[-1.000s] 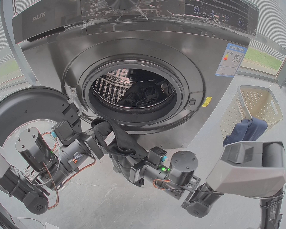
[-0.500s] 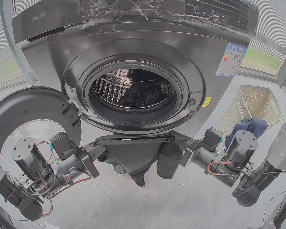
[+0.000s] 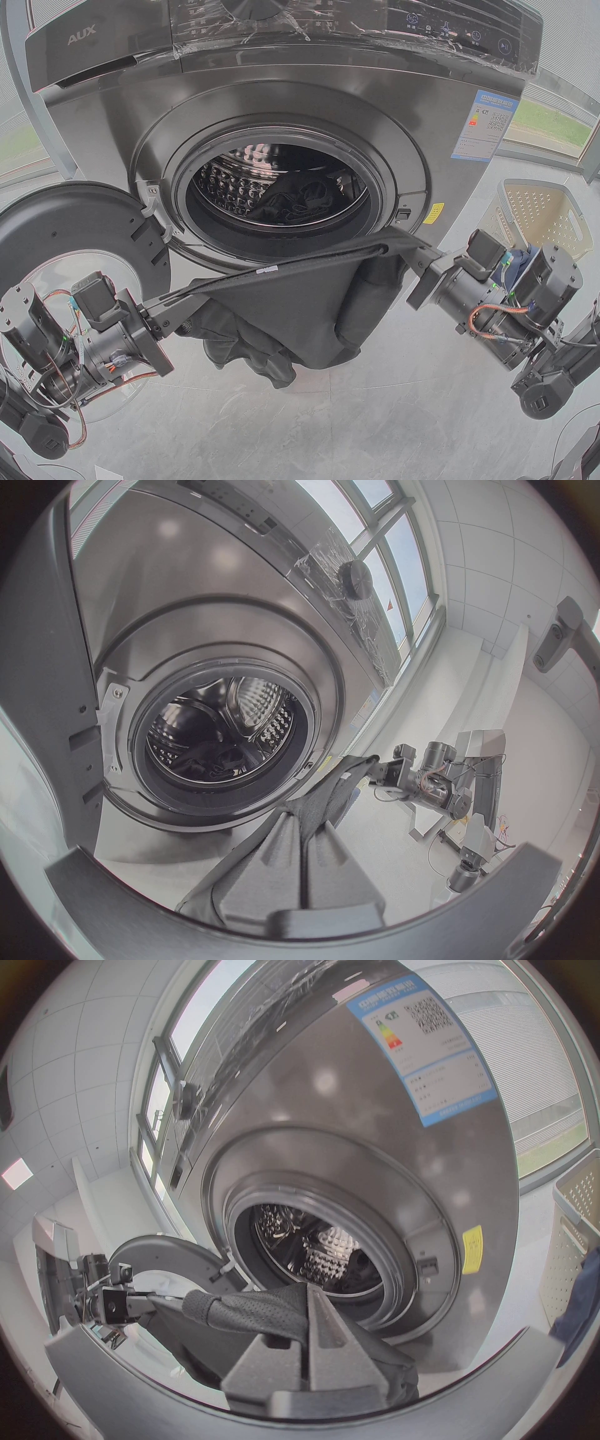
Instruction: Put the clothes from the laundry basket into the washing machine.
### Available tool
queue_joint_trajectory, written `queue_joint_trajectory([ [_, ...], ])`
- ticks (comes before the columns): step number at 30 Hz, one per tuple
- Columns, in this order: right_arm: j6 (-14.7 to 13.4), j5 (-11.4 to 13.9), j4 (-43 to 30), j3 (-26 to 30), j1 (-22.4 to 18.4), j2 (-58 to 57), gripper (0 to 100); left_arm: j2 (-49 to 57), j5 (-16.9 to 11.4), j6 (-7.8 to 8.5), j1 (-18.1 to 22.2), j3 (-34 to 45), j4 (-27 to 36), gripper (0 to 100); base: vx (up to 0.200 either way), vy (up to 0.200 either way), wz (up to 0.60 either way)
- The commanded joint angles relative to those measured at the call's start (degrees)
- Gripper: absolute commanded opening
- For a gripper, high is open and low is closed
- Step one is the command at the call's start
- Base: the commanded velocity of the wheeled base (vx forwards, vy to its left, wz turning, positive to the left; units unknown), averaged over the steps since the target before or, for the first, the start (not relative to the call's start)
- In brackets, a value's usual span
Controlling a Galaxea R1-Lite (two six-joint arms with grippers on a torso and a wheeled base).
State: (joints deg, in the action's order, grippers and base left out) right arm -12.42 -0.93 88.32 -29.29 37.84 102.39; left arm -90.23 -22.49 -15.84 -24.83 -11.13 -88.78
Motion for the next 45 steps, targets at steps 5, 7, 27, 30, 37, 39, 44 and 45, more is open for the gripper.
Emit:
queue_joint_trajectory([
  [5,-0.23,-1.45,0.10,-4.90,0.04,-1.23,0,0.76,-2.65,0.19,1.63,1.46,0.01,0,0.000,0.000,0.00],
  [7,-0.32,-1.45,0.10,-4.72,0.13,-1.14,0,0.32,-2.47,0.10,1.89,0.76,-0.07,0,0.000,0.000,0.00],
  [27,0.29,-1.36,0.01,-1.38,-0.13,-3.51,0,0.76,1.13,-0.16,5.32,-7.77,0.01,0,0.000,0.000,0.00],
  [30,0.47,-1.36,0.01,-1.73,-0.13,-3.95,0,1.38,1.22,-0.07,5.23,-7.94,0.01,0,0.000,0.000,0.00],
  [37,0.47,-1.45,0.01,-0.50,-0.13,-4.39,0,2.70,1.13,-0.34,4.88,-8.03,0.19,0,0.000,0.000,0.00],
  [39,0.56,-1.36,0.01,-0.41,-0.13,-5.01,0,2.61,1.13,-0.25,5.14,-8.21,0.10,0,0.000,0.000,0.00],
  [44,1.00,-1.45,0.01,-0.50,-0.05,-5.88,0,3.14,1.22,-0.34,5.06,-8.47,0.10,0,0.000,0.000,0.00],
  [45,1.08,-1.45,0.01,-0.41,0.22,-6.94,0,4.10,1.22,-0.25,4.97,-8.56,0.10,0,0.000,0.000,0.00],
])
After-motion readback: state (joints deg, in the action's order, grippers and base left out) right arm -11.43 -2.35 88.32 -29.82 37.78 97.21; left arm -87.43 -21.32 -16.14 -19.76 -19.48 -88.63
